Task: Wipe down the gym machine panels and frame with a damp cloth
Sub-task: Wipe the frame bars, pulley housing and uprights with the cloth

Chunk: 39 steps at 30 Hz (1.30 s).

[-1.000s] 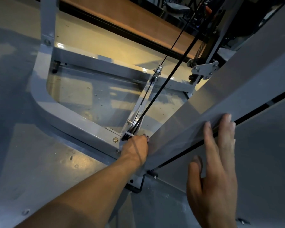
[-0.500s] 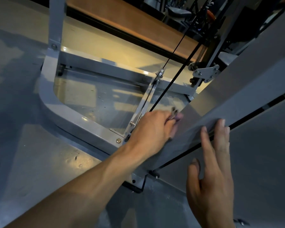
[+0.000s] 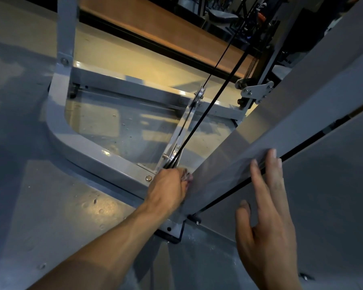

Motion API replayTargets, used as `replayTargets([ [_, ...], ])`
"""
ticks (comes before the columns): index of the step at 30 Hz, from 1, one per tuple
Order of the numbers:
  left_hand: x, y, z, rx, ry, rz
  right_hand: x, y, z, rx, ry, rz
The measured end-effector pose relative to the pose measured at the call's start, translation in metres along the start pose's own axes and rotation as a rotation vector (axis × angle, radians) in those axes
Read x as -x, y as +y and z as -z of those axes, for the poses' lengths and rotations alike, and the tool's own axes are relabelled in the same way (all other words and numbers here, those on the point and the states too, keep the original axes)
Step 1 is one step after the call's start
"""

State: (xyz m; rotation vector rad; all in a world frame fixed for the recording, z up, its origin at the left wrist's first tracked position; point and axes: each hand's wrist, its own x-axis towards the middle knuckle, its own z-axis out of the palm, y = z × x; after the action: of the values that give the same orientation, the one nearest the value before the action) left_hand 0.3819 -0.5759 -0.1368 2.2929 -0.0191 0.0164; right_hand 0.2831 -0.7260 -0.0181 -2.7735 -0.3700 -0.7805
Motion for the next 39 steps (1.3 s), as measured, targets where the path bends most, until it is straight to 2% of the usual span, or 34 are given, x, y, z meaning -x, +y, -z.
replayTargets([
  [2, 0.005, -0.013, -0.013, 0.045, -0.098, 0.090, 0.000, -0.002, 0.000, -0.012, 0.006, -0.001],
  [4, 0.009, -0.020, -0.022, 0.126, -0.131, 0.150, 0.000, -0.003, -0.002, -0.024, 0.008, -0.005],
  [8, 0.000, -0.011, -0.027, 0.065, 0.005, 0.123, 0.001, -0.004, -0.004, -0.034, -0.008, -0.014],
  [12, -0.001, -0.007, -0.041, 0.267, 0.045, 0.172, 0.001, -0.001, -0.005, -0.028, -0.009, -0.004],
  [15, 0.016, -0.014, -0.043, 0.392, 0.029, 0.137, 0.001, -0.001, -0.008, -0.044, 0.003, -0.022],
  [18, 0.024, -0.023, -0.046, 0.364, 0.023, 0.117, 0.002, -0.003, -0.012, -0.058, 0.015, -0.038],
  [21, 0.013, -0.018, -0.048, 0.214, 0.032, 0.062, 0.002, -0.001, -0.016, -0.052, 0.022, -0.051],
  [23, 0.003, -0.012, -0.049, 0.237, 0.057, 0.061, 0.002, 0.000, -0.018, -0.043, 0.034, -0.033],
  [28, -0.019, -0.002, -0.056, 0.443, 0.047, 0.289, 0.001, 0.002, -0.017, -0.039, 0.033, -0.025],
  [30, -0.020, 0.002, -0.051, 0.430, 0.016, 0.300, 0.001, 0.001, -0.017, -0.040, 0.043, -0.026],
  [32, -0.017, 0.009, -0.037, 0.368, 0.029, 0.254, 0.001, -0.001, -0.019, -0.040, 0.066, -0.026],
  [34, -0.013, 0.023, -0.016, 0.411, 0.086, 0.154, 0.001, -0.002, -0.023, -0.039, 0.091, -0.030],
  [37, -0.012, 0.058, 0.027, 0.554, 0.208, -0.102, 0.000, -0.005, -0.028, -0.035, 0.115, -0.035],
  [39, -0.016, 0.070, 0.043, 0.536, 0.233, -0.212, -0.002, -0.005, -0.032, -0.017, 0.115, -0.041],
])
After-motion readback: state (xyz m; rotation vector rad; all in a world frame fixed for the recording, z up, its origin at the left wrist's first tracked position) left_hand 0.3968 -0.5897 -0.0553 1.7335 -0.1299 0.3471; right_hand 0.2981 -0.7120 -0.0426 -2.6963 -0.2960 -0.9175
